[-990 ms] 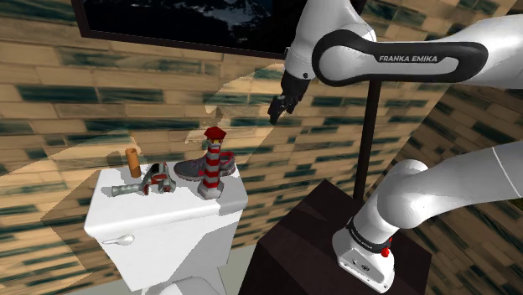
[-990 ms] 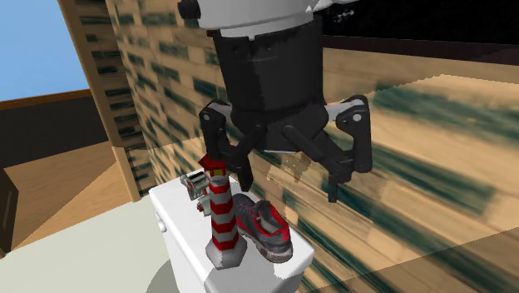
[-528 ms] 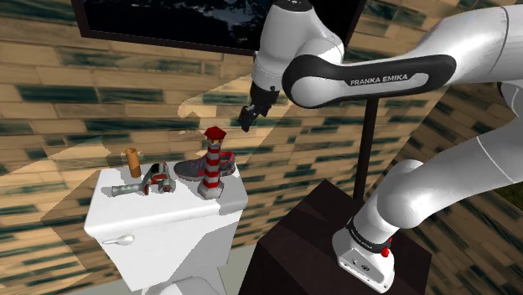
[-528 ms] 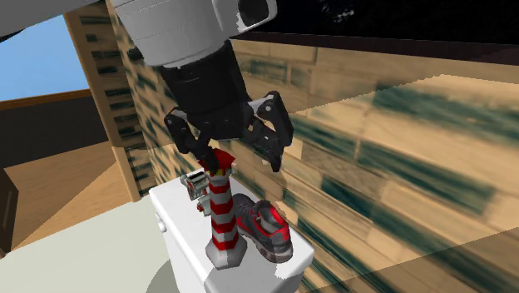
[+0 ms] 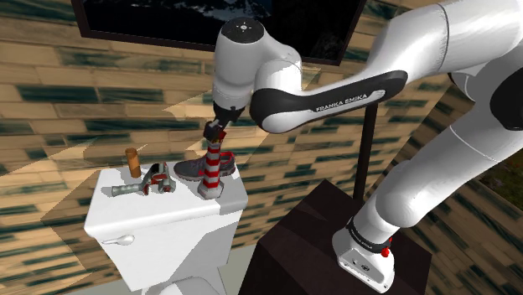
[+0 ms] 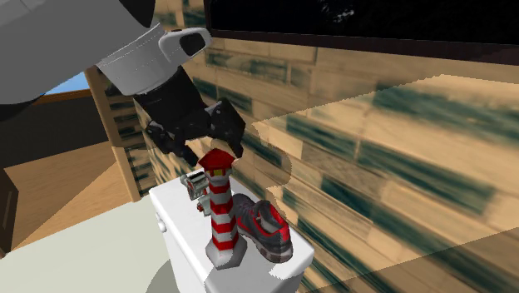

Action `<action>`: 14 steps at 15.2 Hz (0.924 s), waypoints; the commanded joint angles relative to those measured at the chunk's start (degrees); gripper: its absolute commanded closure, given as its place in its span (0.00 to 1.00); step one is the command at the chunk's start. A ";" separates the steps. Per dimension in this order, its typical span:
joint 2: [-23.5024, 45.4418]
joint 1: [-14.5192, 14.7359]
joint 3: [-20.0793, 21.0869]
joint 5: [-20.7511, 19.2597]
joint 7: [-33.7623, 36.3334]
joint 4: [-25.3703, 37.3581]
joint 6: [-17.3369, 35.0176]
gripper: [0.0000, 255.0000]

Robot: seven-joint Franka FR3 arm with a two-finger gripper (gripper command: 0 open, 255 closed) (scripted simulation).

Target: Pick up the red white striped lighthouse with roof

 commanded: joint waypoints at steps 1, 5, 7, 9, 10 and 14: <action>1.56 -0.09 0.85 -1.93 1.90 0.24 0.70 0.00; 2.95 -0.33 1.19 -3.75 4.03 -1.48 3.06 0.00; 3.57 -0.43 1.32 -4.55 4.93 -2.10 3.96 0.00; 3.51 -0.42 1.31 -4.55 4.99 -2.31 4.11 1.00; 3.46 -0.40 1.32 -4.51 4.97 -2.31 4.08 1.00; 3.63 -0.41 1.36 -4.65 5.09 -2.23 4.10 1.00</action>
